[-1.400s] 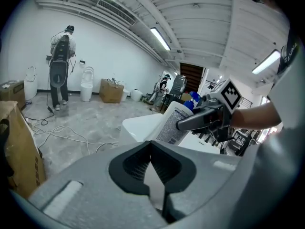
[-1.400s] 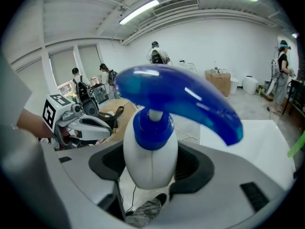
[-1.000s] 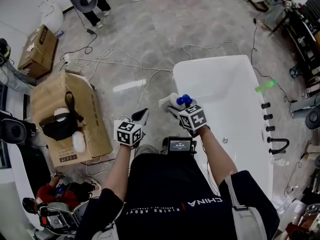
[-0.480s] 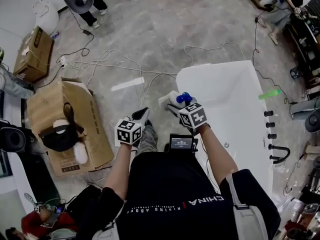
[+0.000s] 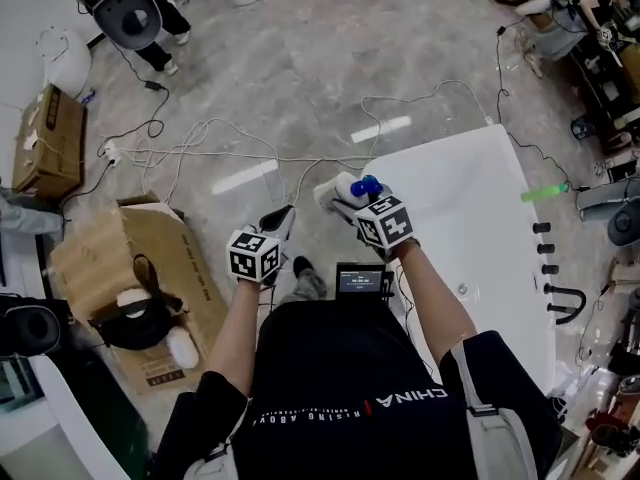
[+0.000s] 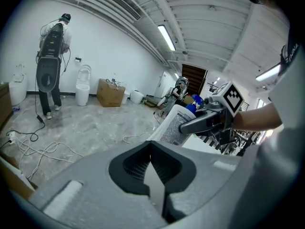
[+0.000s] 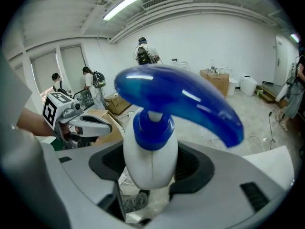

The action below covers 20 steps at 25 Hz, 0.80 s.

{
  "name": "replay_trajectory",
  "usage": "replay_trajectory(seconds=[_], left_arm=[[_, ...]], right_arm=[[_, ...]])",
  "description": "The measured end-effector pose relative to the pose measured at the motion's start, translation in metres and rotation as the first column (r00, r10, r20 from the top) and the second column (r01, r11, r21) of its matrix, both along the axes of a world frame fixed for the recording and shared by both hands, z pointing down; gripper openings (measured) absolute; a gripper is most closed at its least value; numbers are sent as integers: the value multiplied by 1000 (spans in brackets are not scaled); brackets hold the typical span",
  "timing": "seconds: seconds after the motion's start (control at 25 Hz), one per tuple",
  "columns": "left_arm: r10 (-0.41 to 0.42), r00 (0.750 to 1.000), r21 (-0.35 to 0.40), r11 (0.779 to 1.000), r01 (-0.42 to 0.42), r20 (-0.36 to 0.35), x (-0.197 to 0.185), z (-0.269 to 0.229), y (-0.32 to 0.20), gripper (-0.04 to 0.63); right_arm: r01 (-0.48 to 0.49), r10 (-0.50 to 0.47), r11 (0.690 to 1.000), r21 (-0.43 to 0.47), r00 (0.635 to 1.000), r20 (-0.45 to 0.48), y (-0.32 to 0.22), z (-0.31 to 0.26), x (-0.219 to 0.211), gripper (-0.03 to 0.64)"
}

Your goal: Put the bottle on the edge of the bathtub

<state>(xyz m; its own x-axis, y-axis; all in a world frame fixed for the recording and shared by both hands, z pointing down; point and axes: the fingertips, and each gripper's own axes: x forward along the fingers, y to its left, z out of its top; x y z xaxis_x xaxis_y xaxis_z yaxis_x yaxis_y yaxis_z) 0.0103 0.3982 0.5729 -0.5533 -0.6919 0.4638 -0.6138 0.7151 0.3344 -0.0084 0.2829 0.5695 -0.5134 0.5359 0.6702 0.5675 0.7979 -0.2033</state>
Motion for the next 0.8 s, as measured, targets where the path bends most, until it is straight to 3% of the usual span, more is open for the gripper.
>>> replay_trajectory(seconds=[0.32,0.8], left_arm=[[61,998,1,998,-61,-8,-61,4,23,9],[143,990,1,990,-143,-18,-150,15,10,9]], right_arm=[[-84,84,996,-19,996,4,16,-6,-57,276],[-146,146,989,-11,989,-16,7,9,-138,276]])
